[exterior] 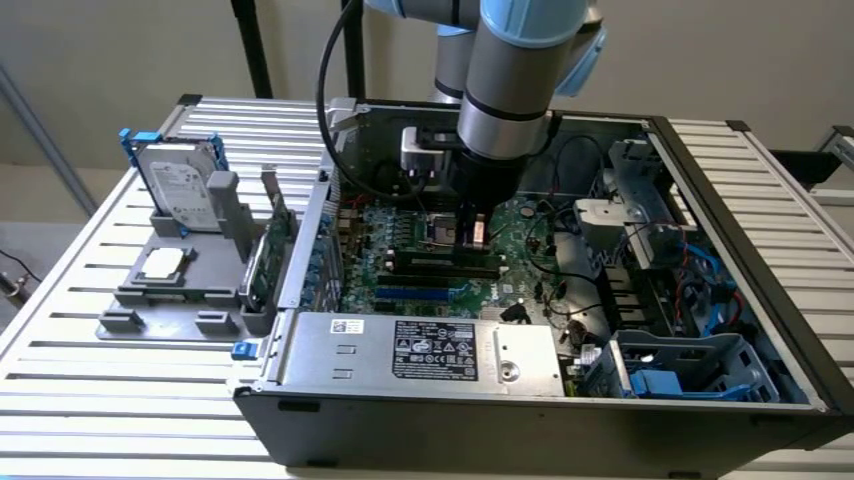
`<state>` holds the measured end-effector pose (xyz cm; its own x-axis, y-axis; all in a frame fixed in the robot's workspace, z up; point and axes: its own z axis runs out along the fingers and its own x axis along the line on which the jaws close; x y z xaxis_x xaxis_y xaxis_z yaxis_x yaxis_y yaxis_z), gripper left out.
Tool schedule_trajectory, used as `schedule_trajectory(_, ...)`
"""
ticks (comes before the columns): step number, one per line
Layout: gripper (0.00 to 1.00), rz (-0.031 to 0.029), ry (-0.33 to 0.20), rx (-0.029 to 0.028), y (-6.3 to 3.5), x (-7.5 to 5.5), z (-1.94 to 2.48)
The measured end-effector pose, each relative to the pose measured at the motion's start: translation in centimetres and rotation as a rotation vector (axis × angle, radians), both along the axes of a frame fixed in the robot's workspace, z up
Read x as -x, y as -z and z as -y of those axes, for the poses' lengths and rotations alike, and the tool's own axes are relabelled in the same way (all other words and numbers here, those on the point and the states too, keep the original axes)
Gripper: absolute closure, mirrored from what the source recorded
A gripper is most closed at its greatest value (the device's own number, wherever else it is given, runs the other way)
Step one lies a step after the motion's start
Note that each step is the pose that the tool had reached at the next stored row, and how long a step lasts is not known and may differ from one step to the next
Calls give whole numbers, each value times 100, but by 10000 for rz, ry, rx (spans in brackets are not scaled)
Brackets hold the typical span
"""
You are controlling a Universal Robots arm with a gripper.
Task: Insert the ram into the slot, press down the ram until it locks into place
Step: 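Insert the ram into the slot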
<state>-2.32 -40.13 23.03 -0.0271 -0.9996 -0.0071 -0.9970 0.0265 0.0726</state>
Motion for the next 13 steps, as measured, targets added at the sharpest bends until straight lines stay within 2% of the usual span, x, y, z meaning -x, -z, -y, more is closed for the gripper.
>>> schedule_trajectory(10, 87, 10, 1, 1, 29, 5, 0)
schedule_trajectory(11, 86, 10, 0, 3, 30, 7, 0)
schedule_trajectory(12, 80, 10, 0, 3, 30, 9, 0)
schedule_trajectory(13, 80, 9, 0, 4, 30, 10, 0)
